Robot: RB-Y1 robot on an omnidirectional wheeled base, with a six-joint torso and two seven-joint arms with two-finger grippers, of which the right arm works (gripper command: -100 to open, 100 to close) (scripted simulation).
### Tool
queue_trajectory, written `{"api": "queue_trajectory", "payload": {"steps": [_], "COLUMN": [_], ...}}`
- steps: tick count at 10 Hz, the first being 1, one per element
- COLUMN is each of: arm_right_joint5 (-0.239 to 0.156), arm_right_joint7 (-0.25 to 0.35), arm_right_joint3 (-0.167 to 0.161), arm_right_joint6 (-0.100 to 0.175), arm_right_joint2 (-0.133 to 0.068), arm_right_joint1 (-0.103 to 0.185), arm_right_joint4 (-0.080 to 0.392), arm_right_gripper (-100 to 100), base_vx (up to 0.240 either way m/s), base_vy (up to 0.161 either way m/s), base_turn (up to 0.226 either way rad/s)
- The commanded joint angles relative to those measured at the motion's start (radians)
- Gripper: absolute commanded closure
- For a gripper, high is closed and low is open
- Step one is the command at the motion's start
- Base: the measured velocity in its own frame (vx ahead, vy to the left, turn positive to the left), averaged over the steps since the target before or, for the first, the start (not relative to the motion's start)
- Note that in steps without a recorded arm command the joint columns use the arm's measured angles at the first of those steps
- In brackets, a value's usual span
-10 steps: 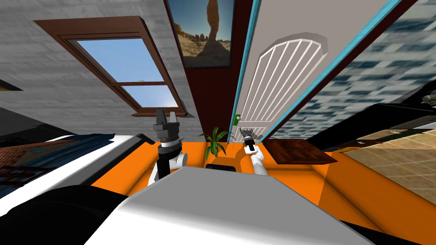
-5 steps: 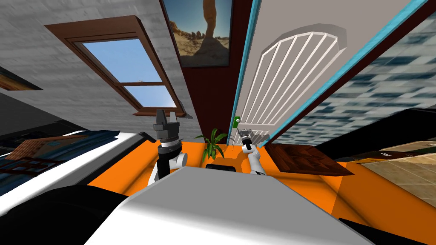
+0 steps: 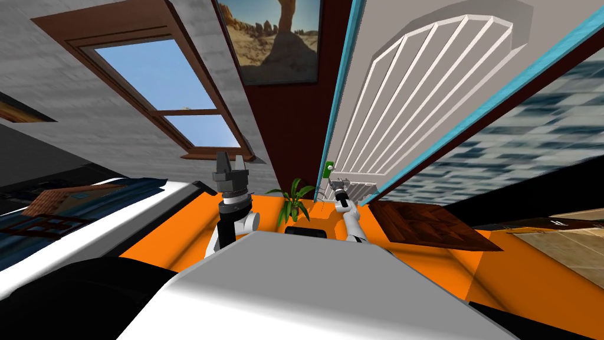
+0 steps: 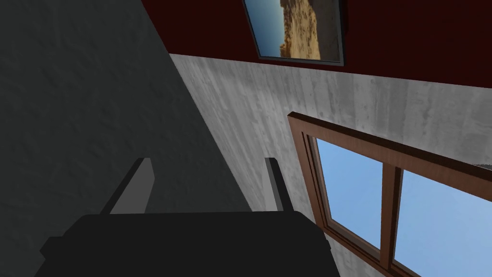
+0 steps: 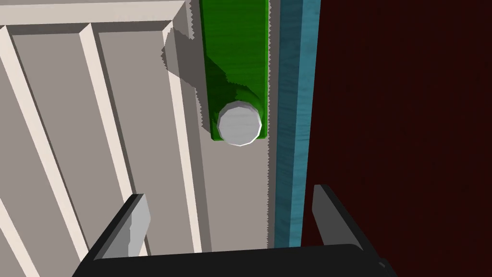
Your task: Pull the door open
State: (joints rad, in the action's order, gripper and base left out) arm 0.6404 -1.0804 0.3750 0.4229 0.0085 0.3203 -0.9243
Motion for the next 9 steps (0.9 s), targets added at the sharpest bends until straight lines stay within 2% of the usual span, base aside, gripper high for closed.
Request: {"api": "queue_trajectory", "payload": {"steps": [1,3,6,9], "arm_right_joint5": [-0.003,-0.013,-0.041,-0.07], "arm_right_joint7": [-0.004,-0.014,-0.042,-0.073], "arm_right_joint3": [0.007,0.023,0.072,0.123], "arm_right_joint6": [0.0,0.0,0.0,0.001], "arm_right_joint2": [-0.007,-0.025,-0.063,-0.089], "arm_right_joint1": [-0.001,0.002,0.01,0.018], "arm_right_joint4": [0.002,0.008,0.025,0.043], "arm_right_gripper": [-100,-100,-100,-100], "base_vx": [-0.162,-0.193,-0.192,-0.099], "base_vy": [-0.027,-0.046,-0.077,-0.078], "base_turn": [0.051,0.112,0.203,0.202]}}
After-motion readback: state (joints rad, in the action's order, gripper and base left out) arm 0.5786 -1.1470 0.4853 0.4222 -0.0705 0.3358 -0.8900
